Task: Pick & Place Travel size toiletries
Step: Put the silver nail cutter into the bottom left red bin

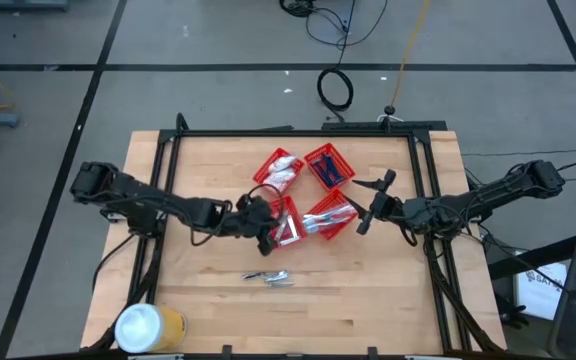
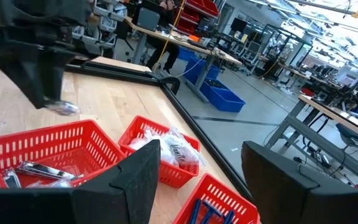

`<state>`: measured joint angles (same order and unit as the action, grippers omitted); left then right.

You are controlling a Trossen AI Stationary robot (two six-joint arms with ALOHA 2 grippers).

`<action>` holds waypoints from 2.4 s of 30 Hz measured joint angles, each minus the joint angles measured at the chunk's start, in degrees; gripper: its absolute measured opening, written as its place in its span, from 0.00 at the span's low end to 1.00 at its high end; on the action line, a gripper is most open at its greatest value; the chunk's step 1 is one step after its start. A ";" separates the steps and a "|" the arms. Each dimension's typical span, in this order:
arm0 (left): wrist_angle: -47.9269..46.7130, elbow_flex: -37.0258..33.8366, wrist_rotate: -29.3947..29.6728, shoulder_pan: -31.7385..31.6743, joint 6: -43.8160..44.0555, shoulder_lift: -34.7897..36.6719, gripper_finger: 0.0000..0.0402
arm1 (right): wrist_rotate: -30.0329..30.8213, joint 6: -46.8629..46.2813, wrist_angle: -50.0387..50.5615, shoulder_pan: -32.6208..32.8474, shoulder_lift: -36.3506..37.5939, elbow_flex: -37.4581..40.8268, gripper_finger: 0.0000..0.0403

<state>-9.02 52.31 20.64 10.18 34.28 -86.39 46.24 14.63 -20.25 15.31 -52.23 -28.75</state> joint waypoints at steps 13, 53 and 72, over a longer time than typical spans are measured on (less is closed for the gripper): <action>0.36 0.00 -0.20 -3.42 0.79 0.00 0.15 | 0.00 0.02 0.31 -0.01 0.00 0.00 0.53; -0.43 0.04 -26.26 -2.84 -0.72 -3.98 0.64 | 0.00 -0.02 0.42 -0.02 0.02 0.04 0.53; -6.62 1.95 -17.42 12.95 -6.80 -5.82 0.55 | 0.00 -0.02 0.37 -0.02 0.02 0.04 0.53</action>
<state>-15.64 54.26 3.22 23.13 27.48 -92.21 46.24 14.61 -19.88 15.29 -52.21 -28.71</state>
